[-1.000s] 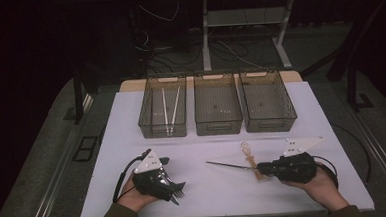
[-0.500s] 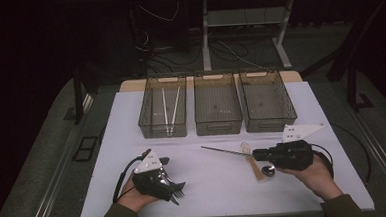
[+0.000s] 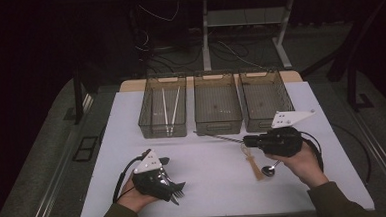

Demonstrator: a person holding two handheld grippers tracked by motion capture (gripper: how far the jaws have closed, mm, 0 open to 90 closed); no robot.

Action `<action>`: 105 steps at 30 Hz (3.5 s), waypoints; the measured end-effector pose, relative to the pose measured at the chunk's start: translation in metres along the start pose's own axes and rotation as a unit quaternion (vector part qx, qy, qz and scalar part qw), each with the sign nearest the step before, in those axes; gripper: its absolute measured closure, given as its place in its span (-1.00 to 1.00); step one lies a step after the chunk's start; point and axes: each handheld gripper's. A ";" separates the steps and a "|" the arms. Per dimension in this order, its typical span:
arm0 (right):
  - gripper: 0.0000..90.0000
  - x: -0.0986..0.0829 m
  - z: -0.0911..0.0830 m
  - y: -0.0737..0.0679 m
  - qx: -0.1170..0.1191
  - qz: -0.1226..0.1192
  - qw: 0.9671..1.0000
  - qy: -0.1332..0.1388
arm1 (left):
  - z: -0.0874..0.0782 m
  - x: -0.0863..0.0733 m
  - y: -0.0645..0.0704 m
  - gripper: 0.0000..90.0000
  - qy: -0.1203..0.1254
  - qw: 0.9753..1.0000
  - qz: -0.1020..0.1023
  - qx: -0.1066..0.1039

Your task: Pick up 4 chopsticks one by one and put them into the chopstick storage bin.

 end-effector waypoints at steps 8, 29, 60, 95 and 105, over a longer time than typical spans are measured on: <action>0.90 0.017 0.008 0.004 -0.007 0.002 1.000 0.013 | 0.000 0.000 0.000 -1.00 0.002 1.000 -0.001 -0.001; 0.90 0.078 0.077 0.025 -0.064 0.015 0.997 0.032 | -0.001 0.000 0.000 -1.00 0.007 1.000 -0.007 -0.004; 0.90 0.116 0.223 0.036 -0.138 0.027 0.988 -0.063 | -0.002 0.001 -0.001 -1.00 0.008 1.000 -0.005 -0.007; -0.14 0.118 0.242 0.034 -0.107 0.038 0.991 -0.070 | -0.003 0.002 -0.002 -1.00 0.011 1.000 -0.003 -0.010; -0.30 0.107 0.196 0.030 -0.069 0.030 0.996 -0.043 | -0.001 0.001 0.000 -1.00 0.007 1.000 -0.004 -0.006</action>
Point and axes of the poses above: each handheld gripper's, and its own axes: z roughly forward along the jaws, x roughly out of its top, y roughly to its right, and after that the axes turned 5 degrees about y, right-handed
